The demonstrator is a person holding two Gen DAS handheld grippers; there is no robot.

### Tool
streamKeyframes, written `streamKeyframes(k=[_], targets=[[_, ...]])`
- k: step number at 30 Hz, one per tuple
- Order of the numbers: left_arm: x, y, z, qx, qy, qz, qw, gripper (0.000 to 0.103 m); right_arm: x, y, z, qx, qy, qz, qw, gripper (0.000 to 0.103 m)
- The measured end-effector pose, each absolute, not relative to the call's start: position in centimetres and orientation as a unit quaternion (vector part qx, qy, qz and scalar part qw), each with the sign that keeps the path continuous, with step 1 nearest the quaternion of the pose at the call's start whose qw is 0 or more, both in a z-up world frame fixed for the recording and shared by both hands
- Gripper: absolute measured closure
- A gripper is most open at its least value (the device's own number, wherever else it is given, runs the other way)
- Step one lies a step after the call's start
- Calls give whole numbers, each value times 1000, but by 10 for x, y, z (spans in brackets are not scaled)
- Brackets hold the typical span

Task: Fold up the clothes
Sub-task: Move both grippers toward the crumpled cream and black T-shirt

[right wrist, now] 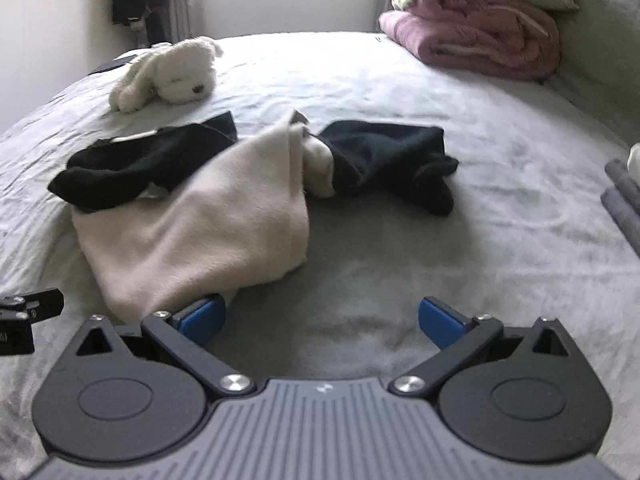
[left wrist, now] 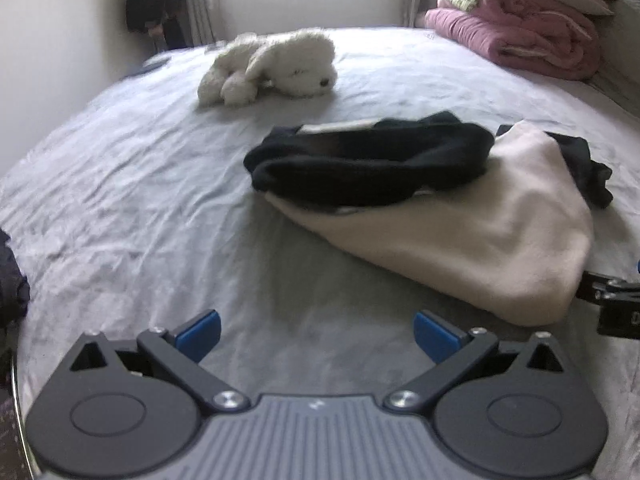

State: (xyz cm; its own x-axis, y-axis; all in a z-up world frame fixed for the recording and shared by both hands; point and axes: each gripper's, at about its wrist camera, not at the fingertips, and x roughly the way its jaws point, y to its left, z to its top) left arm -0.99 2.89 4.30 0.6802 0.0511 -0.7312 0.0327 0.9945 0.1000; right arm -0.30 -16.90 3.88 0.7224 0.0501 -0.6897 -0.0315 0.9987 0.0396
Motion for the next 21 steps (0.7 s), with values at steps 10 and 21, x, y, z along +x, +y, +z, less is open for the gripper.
streamKeyframes(k=[10, 21], targets=[[-6, 31, 46, 26, 418, -6, 908, 0, -6, -163, 58, 44, 334, 105, 936, 0], [13, 35, 50, 21, 424, 19, 905, 0, 24, -178, 50, 116, 357, 121, 919, 16]])
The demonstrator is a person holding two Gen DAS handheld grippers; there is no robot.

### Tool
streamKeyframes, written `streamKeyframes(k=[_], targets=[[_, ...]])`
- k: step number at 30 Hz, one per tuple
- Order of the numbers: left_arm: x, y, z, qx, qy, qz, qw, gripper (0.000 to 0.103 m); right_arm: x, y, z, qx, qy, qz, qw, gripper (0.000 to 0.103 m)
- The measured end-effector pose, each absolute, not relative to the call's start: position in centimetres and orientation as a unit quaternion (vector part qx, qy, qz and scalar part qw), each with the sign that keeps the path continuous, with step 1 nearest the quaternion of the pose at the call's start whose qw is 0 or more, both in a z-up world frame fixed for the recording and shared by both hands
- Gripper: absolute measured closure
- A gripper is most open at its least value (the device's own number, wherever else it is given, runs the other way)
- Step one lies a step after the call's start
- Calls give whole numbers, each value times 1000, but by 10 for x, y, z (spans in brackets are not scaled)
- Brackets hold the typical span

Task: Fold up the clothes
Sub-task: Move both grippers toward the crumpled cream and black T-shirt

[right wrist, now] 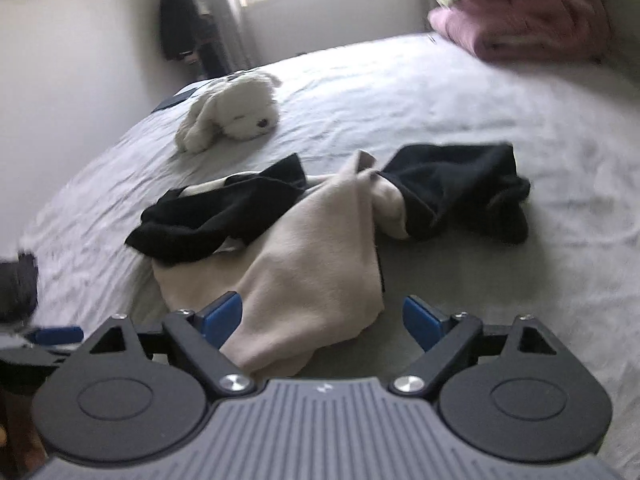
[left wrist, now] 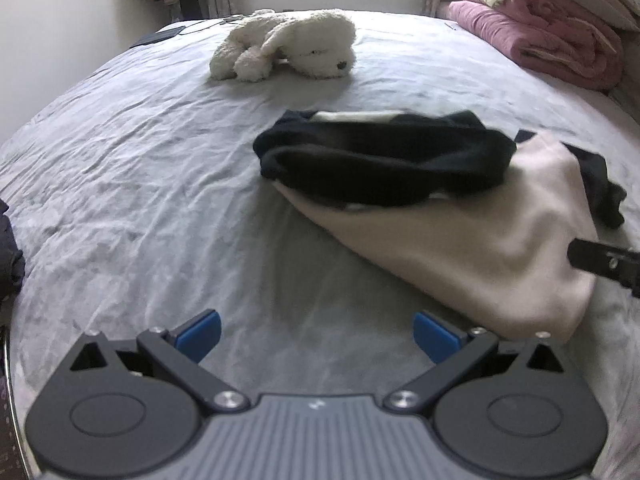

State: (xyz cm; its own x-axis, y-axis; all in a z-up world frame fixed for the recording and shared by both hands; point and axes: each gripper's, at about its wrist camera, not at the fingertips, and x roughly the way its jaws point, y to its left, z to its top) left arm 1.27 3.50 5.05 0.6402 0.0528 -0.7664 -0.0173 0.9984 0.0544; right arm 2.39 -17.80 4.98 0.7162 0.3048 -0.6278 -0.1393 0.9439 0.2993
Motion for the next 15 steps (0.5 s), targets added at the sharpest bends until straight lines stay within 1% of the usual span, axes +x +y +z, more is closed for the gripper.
streamKeyframes(k=[2, 4, 5, 7, 8, 9, 10, 15], targets=[[17, 33, 52, 34, 420, 16, 907, 0, 29, -176, 48, 116, 360, 127, 917, 23], [22, 32, 53, 44, 418, 16, 907, 0, 33, -173, 46, 109, 361, 133, 917, 35], [24, 34, 54, 42, 419, 16, 907, 0, 34, -171, 45, 102, 362, 135, 917, 39], [25, 40, 58, 23, 424, 11, 905, 0, 36, -168, 44, 92, 361, 141, 917, 57], [26, 44, 60, 13, 427, 8, 904, 0, 35, -167, 44, 89, 359, 144, 918, 63], [25, 46, 61, 7, 428, 6, 904, 0, 34, -167, 45, 87, 356, 148, 919, 77], [24, 49, 62, 2, 429, 5, 903, 0, 33, -166, 46, 85, 354, 151, 919, 81], [23, 67, 66, -12, 432, 13, 902, 0, 23, -159, 59, 58, 321, 172, 929, 88]])
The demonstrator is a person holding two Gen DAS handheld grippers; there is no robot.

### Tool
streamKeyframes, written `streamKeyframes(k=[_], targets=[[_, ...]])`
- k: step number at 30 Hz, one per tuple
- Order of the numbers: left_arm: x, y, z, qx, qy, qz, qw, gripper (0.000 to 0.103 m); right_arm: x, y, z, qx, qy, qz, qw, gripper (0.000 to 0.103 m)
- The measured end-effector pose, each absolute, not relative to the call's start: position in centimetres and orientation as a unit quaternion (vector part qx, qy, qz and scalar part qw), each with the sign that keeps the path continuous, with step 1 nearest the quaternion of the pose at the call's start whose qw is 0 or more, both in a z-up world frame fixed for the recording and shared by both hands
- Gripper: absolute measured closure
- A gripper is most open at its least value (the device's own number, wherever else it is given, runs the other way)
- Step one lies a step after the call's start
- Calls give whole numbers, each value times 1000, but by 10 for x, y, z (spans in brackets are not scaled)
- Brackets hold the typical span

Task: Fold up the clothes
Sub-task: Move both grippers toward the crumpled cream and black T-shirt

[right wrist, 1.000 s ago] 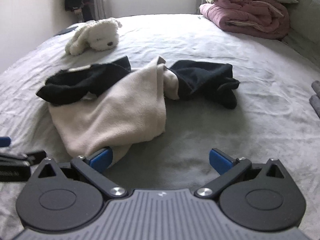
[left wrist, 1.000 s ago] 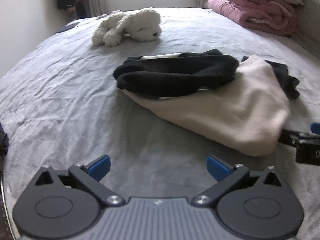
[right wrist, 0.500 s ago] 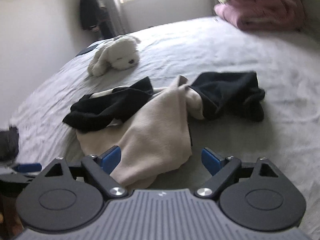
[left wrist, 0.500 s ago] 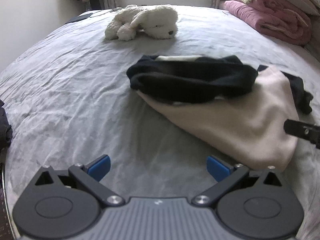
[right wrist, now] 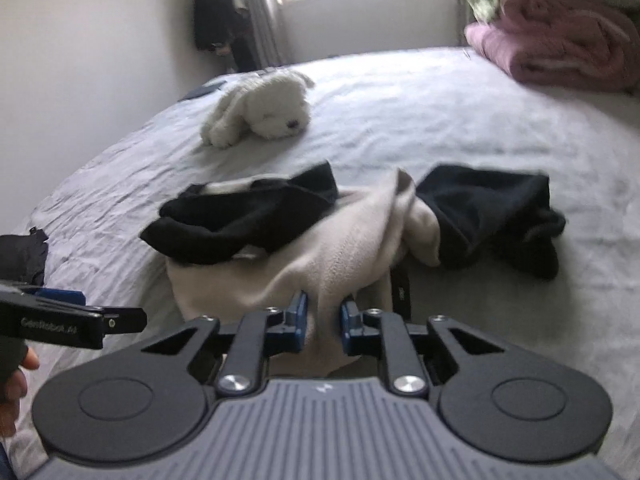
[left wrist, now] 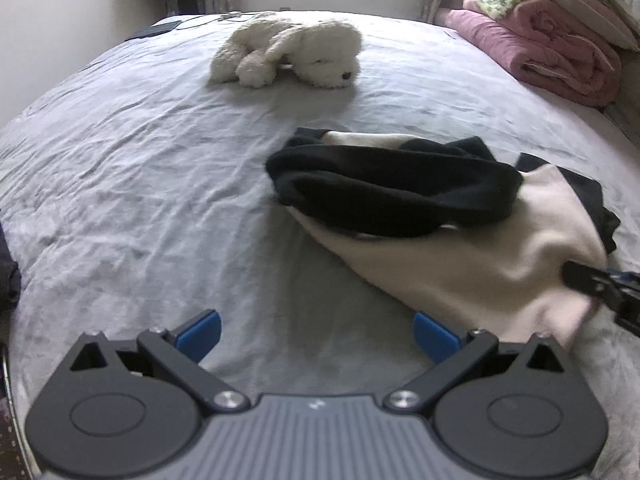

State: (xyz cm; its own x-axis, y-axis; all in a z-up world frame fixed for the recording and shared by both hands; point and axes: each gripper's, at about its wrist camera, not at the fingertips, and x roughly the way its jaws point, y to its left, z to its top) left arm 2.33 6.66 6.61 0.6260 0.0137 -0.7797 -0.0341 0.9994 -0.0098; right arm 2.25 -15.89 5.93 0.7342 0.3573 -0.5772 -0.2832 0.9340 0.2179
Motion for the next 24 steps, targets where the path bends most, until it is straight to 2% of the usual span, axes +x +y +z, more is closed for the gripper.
streamKeyframes(k=[9, 15, 18, 21, 23, 24], targets=[[23, 99, 58, -64, 458, 30, 886, 0, -20, -126, 76, -62, 271, 238, 931, 89], [22, 96, 57, -63, 464, 19, 883, 0, -28, -116, 53, -114, 319, 237, 910, 89], [22, 90, 56, -60, 466, 4, 883, 0, -20, -127, 52, -95, 328, 224, 913, 89], [25, 86, 56, -56, 469, -3, 881, 0, -9, -143, 58, -52, 329, 203, 921, 83], [28, 86, 55, -54, 472, 1, 880, 0, -1, -153, 58, -18, 338, 192, 921, 69], [30, 86, 55, -53, 474, 4, 879, 0, 1, -154, 58, -9, 340, 190, 921, 59]])
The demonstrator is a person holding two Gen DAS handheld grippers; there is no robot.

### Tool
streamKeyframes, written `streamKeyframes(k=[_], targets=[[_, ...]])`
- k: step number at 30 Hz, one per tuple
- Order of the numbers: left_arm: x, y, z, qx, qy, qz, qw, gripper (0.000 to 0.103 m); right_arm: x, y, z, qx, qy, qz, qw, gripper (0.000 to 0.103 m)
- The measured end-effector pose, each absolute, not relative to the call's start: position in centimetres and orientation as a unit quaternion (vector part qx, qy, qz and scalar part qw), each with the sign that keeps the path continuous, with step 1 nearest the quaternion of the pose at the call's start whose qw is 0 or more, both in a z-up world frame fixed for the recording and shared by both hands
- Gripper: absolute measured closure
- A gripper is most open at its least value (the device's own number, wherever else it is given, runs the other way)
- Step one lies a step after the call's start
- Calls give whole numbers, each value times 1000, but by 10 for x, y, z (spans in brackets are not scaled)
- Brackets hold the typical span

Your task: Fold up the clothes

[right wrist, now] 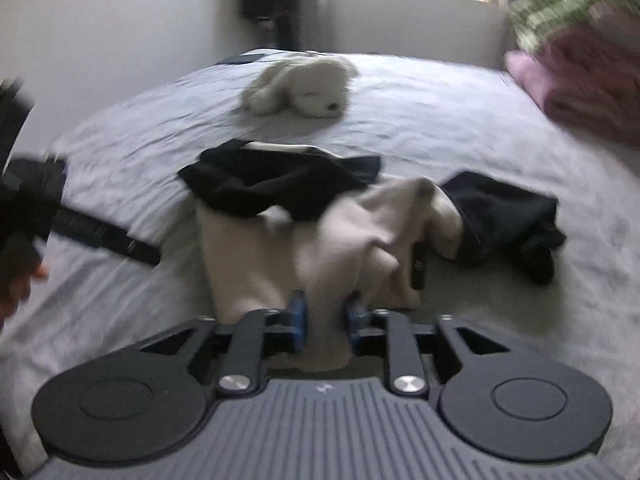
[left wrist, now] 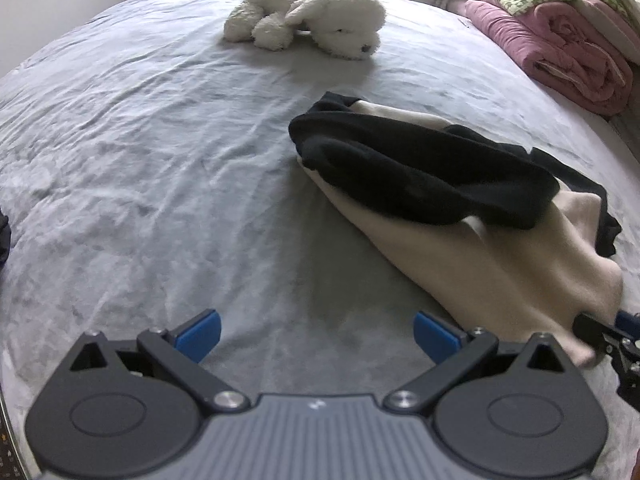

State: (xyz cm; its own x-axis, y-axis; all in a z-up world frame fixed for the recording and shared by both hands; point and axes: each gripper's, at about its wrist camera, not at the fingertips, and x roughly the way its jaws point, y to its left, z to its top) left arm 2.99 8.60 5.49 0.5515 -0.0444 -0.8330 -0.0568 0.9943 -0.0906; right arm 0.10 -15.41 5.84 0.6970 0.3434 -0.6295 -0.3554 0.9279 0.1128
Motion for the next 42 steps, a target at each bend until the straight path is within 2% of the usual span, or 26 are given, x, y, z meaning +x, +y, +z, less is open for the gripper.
streamKeyframes(k=[1, 3, 6, 12, 14, 15, 17, 24, 32, 38, 39, 42], targets=[[32, 86, 55, -54, 475, 5, 878, 0, 2, -155, 59, -2, 340, 188, 921, 53], [35, 87, 54, -57, 477, 5, 877, 0, 5, -155, 62, 3, 336, 185, 924, 51], [41, 87, 54, -59, 477, 10, 877, 0, 17, -151, 69, 7, 321, 174, 931, 42], [56, 95, 43, -80, 491, 33, 867, 0, 50, -142, 67, -2, 309, 185, 933, 42], [58, 100, 43, -88, 488, 37, 868, 0, 50, -134, 60, -37, 309, 203, 928, 72], [60, 102, 42, -90, 487, 41, 868, 0, 46, -130, 58, -56, 303, 206, 929, 93], [62, 105, 42, -91, 486, 47, 868, 0, 37, -127, 57, -82, 286, 211, 931, 96], [65, 112, 46, -108, 480, 62, 868, 0, 9, -127, 78, -85, 255, 263, 927, 96], [66, 117, 48, -112, 480, 67, 867, 0, -26, -113, 83, -117, 261, 337, 897, 96], [67, 138, 55, -129, 469, 90, 869, 0, -67, -74, 76, -159, 275, 477, 819, 96], [67, 142, 56, -131, 468, 96, 869, 0, -75, -68, 73, -163, 280, 502, 802, 101], [66, 152, 57, -137, 463, 108, 869, 0, -103, -47, 61, -188, 290, 569, 746, 102]])
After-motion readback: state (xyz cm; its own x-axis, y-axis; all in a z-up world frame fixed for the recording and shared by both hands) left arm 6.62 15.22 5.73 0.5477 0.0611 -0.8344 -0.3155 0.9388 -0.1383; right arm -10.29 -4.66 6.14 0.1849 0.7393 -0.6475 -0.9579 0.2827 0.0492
